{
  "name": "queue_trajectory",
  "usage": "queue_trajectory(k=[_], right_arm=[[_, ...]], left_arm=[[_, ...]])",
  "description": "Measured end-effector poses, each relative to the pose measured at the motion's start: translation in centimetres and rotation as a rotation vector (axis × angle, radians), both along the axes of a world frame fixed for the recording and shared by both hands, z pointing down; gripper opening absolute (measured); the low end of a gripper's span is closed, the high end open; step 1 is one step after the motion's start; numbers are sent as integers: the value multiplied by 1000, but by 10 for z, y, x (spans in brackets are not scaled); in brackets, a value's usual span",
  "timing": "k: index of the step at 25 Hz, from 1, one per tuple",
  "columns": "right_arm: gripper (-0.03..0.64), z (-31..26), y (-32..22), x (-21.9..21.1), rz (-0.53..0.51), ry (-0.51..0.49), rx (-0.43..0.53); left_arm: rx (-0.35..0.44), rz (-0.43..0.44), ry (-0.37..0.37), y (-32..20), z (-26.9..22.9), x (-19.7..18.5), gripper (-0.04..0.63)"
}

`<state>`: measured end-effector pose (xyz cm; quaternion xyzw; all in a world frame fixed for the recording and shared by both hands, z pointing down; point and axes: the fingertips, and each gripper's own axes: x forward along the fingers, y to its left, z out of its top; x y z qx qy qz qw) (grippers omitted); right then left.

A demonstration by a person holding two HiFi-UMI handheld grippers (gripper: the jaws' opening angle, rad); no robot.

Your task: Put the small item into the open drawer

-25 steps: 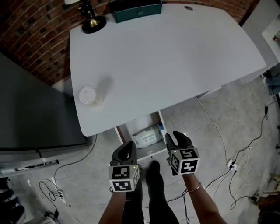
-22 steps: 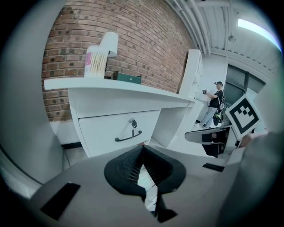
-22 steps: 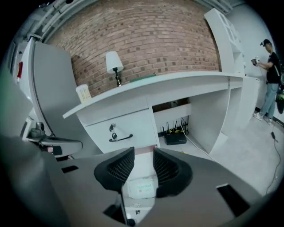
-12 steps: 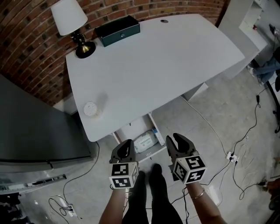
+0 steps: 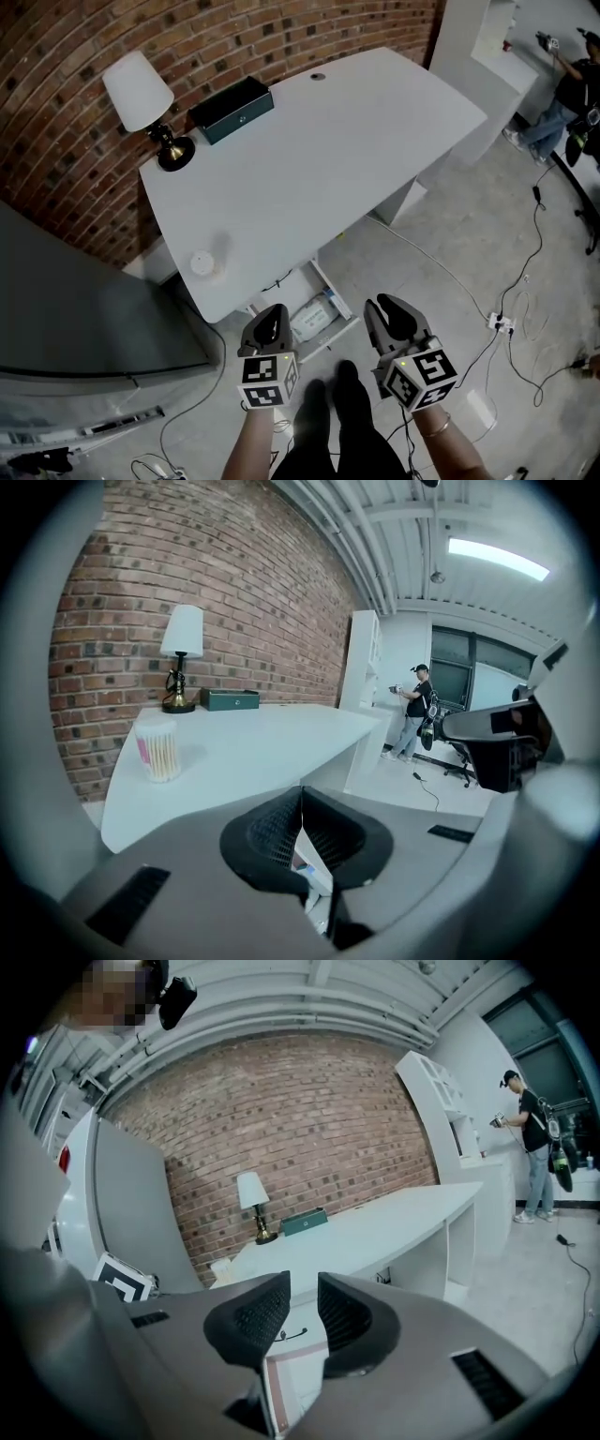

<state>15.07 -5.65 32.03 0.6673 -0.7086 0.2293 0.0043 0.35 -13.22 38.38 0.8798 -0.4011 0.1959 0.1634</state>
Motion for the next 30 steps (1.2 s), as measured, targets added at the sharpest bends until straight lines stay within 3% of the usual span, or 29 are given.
queue_trajectory(k=[16,25,30], right_arm=[[14,-93,70,-6,144,36,118],[6,-122,103,-15,188,56,191],[6,-124,112,-17,224,65,181]], left_arm=[[109,128,40,24,-93,-10,21],[132,187,68,31,-112,-15,21],[130,208,80,33,-113,-14,21]])
